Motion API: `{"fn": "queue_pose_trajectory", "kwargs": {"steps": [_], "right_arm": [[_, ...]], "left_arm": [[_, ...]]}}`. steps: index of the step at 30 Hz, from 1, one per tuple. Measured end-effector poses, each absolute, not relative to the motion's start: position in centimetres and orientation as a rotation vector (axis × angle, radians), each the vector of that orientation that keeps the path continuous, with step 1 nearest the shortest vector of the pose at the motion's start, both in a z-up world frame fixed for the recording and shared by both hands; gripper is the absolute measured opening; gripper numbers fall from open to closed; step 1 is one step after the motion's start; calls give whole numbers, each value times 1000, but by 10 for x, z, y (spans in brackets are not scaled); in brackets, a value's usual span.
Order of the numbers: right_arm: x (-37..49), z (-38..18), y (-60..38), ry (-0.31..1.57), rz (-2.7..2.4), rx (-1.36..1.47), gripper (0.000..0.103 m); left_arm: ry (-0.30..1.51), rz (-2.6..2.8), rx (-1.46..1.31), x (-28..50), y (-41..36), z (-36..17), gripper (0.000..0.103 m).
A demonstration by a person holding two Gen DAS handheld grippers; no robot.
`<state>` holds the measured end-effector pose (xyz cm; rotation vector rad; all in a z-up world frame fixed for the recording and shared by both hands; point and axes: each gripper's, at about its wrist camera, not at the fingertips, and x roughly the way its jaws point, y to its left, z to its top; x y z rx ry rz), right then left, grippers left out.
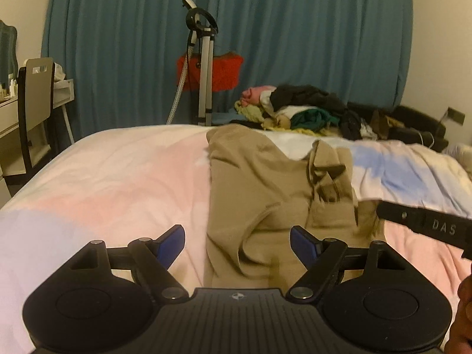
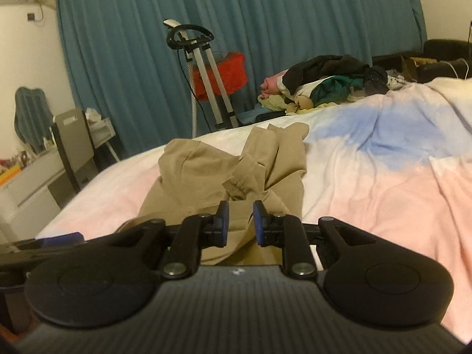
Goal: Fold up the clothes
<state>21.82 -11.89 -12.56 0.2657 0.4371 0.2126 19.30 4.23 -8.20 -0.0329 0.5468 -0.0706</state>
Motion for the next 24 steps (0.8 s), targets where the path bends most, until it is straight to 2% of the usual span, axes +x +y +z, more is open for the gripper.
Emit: {"fn": "queue_pose_trajectory", "kwargs": {"steps": [10, 19, 21, 22, 23, 24], "right_arm": [[199, -136, -112, 616, 230, 279, 21], [183, -116, -119, 540, 214, 260, 22], [177, -110, -123, 526, 196, 265, 32], [172, -107, -126, 514, 200, 283, 54], [168, -103, -130, 501, 204, 301, 81], [162, -100, -132, 480, 208, 310, 90]], "left_arm": [[635, -137, 19, 174, 26, -100, 80], [563, -126, 42, 155, 15, -89, 82], [550, -120, 16, 147, 19, -83, 85], [543, -118, 2, 143, 21, -80, 87], [535, -114, -10, 138, 23, -76, 89], [528, -111, -15, 133, 26, -73, 90]]}}
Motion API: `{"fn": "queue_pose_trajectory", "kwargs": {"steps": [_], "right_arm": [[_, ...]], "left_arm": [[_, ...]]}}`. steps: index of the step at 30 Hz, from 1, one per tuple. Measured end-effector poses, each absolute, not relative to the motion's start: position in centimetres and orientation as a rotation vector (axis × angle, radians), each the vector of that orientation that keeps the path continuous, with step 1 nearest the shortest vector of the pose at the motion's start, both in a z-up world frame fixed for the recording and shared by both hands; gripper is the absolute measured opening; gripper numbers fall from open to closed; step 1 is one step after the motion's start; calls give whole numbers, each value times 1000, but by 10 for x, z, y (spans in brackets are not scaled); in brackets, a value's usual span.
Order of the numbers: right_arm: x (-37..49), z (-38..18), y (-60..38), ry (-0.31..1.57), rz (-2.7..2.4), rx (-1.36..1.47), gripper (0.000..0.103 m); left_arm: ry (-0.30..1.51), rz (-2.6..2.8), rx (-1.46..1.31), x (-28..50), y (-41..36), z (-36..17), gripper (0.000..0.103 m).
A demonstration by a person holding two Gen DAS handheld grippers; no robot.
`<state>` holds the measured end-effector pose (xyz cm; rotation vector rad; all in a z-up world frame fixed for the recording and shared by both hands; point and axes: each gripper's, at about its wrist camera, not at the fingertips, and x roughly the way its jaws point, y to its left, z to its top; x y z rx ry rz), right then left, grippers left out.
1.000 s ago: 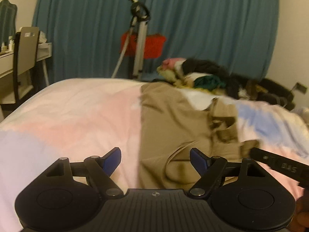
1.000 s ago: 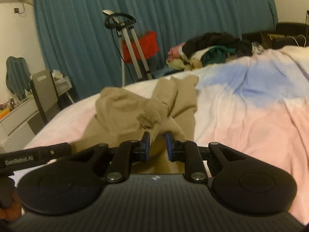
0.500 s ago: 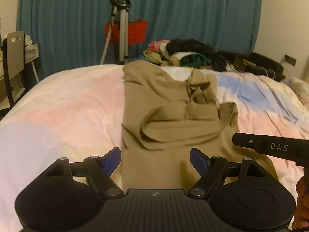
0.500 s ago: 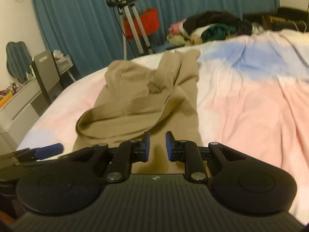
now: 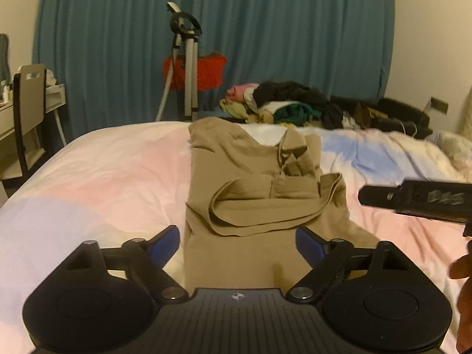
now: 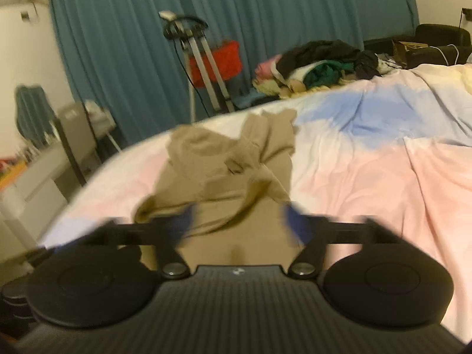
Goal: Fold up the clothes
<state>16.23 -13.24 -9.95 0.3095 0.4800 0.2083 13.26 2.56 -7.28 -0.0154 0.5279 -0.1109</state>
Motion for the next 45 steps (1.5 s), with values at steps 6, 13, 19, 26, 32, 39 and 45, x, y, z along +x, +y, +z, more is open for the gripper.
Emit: {"fn": "queue_pose_trajectory", "kwargs": {"steps": [6, 13, 19, 26, 32, 39, 45], "right_arm": [[138, -80, -132, 429, 214, 277, 88], [120, -82, -139, 485, 203, 347, 88], [121, -91, -148, 558, 210, 454, 88], [135, -104, -150, 628, 189, 524, 88], [136, -110, -153, 658, 186, 575, 88], [138, -132, -169, 723, 246, 841, 89], [137, -169, -171, 861, 387, 1253, 91]], "left_arm": [[503, -94, -35, 103, 35, -55, 97], [553, -111, -127, 80, 42, -49, 99], [739, -153, -344, 80, 54, -67, 99], [933, -179, -638, 105, 70, -115, 98], [910, -110, -996, 122, 107, -150, 96], [820, -19, -1062, 114, 127, -160, 38], [798, -59, -1076, 119, 134, -160, 14]]}}
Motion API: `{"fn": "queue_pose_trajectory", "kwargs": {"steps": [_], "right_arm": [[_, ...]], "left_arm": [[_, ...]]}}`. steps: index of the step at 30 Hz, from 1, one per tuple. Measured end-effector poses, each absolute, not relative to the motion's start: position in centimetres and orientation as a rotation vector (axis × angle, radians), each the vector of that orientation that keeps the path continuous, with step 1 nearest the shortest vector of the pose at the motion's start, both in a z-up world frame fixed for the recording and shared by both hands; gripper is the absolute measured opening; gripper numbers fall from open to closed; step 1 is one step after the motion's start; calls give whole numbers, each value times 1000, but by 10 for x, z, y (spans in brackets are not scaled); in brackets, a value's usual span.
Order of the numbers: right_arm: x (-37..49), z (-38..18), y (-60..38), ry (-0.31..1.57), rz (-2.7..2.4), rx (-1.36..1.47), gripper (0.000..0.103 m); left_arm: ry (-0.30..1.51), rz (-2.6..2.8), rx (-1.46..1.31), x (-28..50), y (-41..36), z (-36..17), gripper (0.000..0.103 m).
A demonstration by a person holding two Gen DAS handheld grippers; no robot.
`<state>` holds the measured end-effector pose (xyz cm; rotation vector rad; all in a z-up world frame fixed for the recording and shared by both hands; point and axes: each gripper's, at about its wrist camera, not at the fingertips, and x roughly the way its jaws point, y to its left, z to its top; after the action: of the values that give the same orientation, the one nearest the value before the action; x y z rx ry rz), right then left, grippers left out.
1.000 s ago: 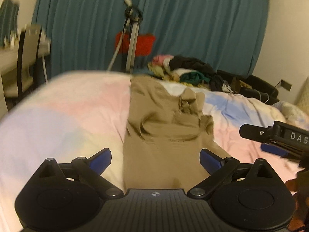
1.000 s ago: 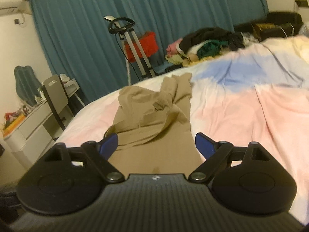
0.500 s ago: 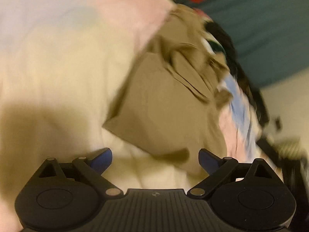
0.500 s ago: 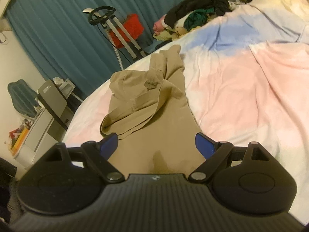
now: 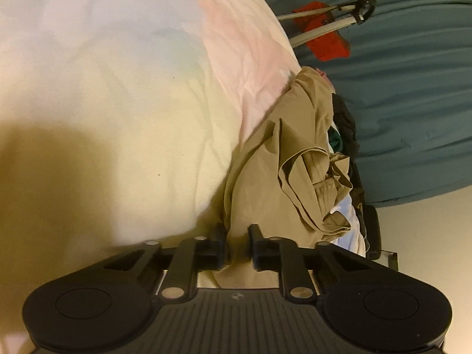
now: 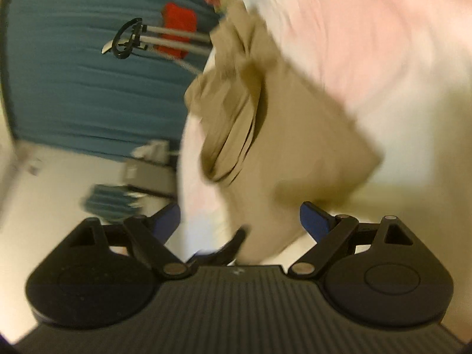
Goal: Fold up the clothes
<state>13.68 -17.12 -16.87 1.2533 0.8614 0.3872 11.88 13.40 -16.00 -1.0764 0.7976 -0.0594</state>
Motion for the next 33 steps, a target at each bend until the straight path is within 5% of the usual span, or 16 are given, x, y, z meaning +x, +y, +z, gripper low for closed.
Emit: {"fn": "queue_pose_trajectory", "kwargs": {"steps": [6, 14, 33], "right_arm": [[138, -189, -149, 960, 450, 1304, 90], [148, -211, -176, 836, 262, 1387, 88], [148, -203, -193, 717, 172, 1318, 18]], "left_arm": [[740, -98, -1123, 115, 138, -155, 11], [703, -114, -1105, 111, 135, -151, 10], [650, -157, -1057, 109, 129, -138, 10]]}}
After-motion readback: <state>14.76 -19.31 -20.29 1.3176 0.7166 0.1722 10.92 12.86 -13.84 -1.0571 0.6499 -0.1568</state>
